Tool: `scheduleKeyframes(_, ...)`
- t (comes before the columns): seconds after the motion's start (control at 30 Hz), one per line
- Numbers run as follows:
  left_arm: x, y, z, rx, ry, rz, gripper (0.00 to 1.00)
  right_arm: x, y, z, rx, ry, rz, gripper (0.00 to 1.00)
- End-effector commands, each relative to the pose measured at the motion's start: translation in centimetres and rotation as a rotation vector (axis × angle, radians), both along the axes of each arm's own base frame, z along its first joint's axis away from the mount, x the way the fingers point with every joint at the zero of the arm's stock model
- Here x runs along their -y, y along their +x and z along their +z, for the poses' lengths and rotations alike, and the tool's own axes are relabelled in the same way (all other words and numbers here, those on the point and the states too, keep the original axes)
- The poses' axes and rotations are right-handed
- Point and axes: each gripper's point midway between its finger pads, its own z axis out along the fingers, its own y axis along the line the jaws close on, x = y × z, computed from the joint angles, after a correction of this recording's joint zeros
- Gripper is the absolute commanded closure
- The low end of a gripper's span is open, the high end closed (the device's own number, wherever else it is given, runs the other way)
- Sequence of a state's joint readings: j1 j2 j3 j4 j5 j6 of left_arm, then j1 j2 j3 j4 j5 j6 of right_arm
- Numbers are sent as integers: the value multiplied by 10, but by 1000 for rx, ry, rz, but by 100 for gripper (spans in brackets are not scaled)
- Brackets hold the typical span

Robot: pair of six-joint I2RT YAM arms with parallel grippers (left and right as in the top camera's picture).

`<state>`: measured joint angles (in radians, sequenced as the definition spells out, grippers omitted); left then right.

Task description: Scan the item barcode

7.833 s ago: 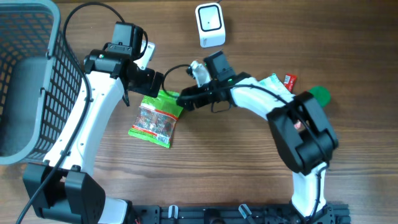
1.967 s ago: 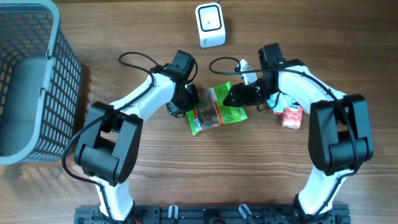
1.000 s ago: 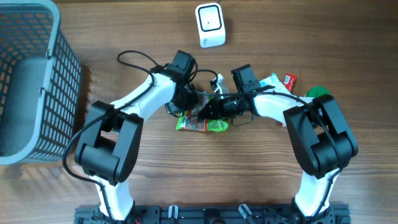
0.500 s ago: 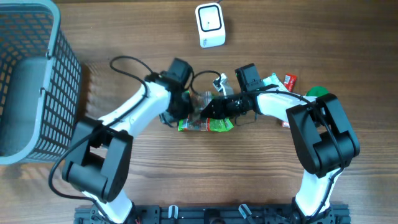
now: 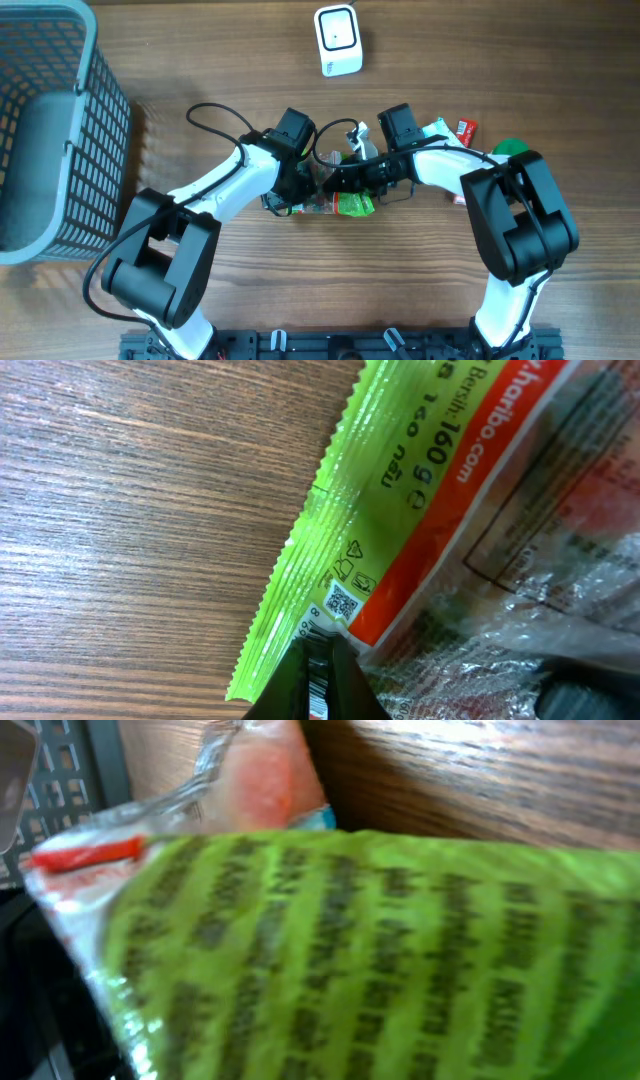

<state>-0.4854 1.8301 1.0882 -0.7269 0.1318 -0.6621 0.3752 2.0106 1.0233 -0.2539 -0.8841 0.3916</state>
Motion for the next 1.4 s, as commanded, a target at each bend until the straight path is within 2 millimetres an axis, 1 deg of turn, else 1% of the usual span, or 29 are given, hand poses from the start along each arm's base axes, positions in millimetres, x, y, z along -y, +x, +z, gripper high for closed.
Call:
scheduleKeyframes(0.0, -1, -14, -12, -44, 12, 12, 96, -7, -7, -9, -64, -32, -28, 61)
scheduleKeyframes(0.07, -4, -14, -12, -40, 26, 15, 96, -8, -2, -7, -61, -20, -44, 61)
scheduleKeyframes(0.17, -11, -9, -12, -32, 42, 45, 96, -10, -1, -1, -60, 18, -35, 61)
scheduleKeyframes(0.23, -18, -3, -12, -24, 41, 70, 96, -9, -1, -1, -61, 18, -34, 61)
scheduleKeyframes(0.37, -38, 8, -12, -32, 33, 187, 96, -9, -3, -2, -69, 14, -35, 61)
scheduleKeyframes(0.43, -39, 9, -12, -35, 26, 198, 96, -9, -3, -2, -69, 14, -36, 60)
scheduleKeyframes(0.67, -38, 10, -12, -28, 27, 195, 96, -9, -2, -2, -90, 12, -52, 60)
scheduleKeyframes(0.77, -34, 8, -13, -27, 27, 180, 96, -9, -1, -2, -84, 11, -53, 60)
scheduleKeyframes(0.83, -29, 5, -14, -29, 28, 162, 96, -10, 1, -1, -74, 17, -55, 61)
scheduleKeyframes(0.9, -23, -2, -15, -38, 35, 136, 96, -12, 4, 1, -71, 25, -66, 61)
scheduleKeyframes(1.03, -20, -9, -20, -46, 42, 144, 96, -16, 5, 7, -64, 66, -53, 60)
scheduleKeyframes(1.2, -18, -7, -22, -32, 33, 142, 96, -15, 9, 5, -16, 52, -43, 61)
scheduleKeyframes(1.23, -17, -6, -22, -26, 29, 141, 96, -16, 9, 5, 0, 55, -32, 63)
scheduleKeyframes(1.37, -16, -2, -22, -13, 21, 141, 96, -21, 8, 6, 16, 63, -16, 65)
